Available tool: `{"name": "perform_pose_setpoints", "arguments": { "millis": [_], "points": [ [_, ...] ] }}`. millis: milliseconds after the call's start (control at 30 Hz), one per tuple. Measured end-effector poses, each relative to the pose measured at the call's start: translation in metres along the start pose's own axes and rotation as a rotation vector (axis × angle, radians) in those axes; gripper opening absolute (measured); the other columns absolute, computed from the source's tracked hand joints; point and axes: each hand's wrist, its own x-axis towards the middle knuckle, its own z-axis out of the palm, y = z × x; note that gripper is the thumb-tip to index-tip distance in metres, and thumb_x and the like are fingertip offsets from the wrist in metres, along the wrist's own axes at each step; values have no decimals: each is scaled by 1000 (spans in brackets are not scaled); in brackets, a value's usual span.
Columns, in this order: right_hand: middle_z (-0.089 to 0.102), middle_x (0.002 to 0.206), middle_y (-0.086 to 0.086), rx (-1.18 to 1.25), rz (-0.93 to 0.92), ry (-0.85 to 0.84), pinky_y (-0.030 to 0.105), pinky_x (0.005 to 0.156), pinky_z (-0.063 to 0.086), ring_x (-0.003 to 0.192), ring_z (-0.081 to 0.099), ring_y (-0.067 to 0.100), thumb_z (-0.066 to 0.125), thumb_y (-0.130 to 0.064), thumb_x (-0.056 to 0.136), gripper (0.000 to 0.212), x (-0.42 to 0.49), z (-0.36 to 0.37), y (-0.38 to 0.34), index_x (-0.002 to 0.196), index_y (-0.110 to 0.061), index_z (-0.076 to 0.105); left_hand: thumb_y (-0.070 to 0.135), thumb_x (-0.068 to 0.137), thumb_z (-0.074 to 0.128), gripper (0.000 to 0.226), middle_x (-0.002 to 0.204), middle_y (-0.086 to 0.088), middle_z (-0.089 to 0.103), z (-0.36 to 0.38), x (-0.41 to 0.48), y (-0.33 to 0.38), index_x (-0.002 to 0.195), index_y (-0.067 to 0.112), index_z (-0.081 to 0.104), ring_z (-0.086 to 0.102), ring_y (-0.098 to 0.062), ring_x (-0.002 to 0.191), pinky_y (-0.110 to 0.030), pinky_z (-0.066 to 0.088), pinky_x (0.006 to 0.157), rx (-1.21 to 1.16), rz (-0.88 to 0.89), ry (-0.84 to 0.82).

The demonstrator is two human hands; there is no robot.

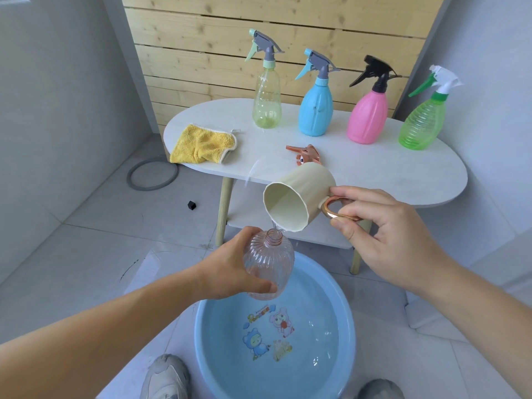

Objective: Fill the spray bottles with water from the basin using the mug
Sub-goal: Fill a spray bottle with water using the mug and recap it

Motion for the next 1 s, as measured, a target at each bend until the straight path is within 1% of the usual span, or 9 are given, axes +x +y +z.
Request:
{"name": "perform_pose_setpoints", "arguments": {
  "millis": [133,233,300,400,500,633,733,833,1000],
  "points": [
    [62,129,-15,-19,1,-4,17,95,42,115,56,7,59,-34,89,18,1,0,-1,83,-25,73,35,66,98,93,124,19,58,0,1,-1,140,35,42,57,0,116,-14,45,93,5,-1,-2],
    [63,129,-14,-30,-9,0,17,90,43,115,56,9,60,-33,89,17,1,0,-1,82,-25,73,43,61,96,97,125,18,58,-1,1,0,140,35,42,57,-4,118,-24,49,100,2,-2,-10],
    [62,129,-14,-34,-17,2,19,95,42,115,55,8,60,-33,90,17,1,0,-1,83,-25,73,47,57,94,98,125,18,58,-1,0,0,139,35,42,58,-5,118,-27,51,101,1,-6,-10],
    [62,130,-13,-41,-25,2,25,99,42,115,55,8,59,-34,90,19,1,0,0,83,-24,73,42,61,96,97,125,17,58,-1,0,0,140,34,42,58,-6,118,-22,49,97,1,-12,-9],
    [62,130,-10,-52,-48,5,29,98,44,114,55,9,57,-39,90,24,0,1,0,84,-23,73,35,66,98,96,127,19,57,-1,1,0,143,35,40,56,-1,119,-17,46,96,13,-15,-4],
    [62,133,-9,-66,-74,2,32,98,45,114,54,11,54,-42,90,29,0,1,1,83,-22,73,35,67,97,111,141,15,52,-1,0,-1,156,35,31,51,-9,130,-23,43,109,-1,-25,-17],
    [61,134,-6,-78,-111,2,34,99,46,116,54,13,53,-41,91,30,1,3,2,84,-19,73,33,69,97,117,146,13,48,-1,0,1,160,34,24,48,-11,133,-26,40,113,-4,-36,-18],
    [61,135,-4,-90,-147,14,32,99,45,115,56,17,54,-38,92,29,1,4,2,85,-17,73,35,67,98,119,147,14,47,0,0,1,161,33,25,47,-10,134,-26,39,115,-13,-36,-17],
    [61,134,0,-123,-202,27,19,101,41,114,56,19,55,-33,92,27,0,7,1,84,-14,73,43,60,97,106,133,21,57,-1,0,1,149,34,41,55,-3,126,-25,46,108,-17,-17,-16]
  ]
}}
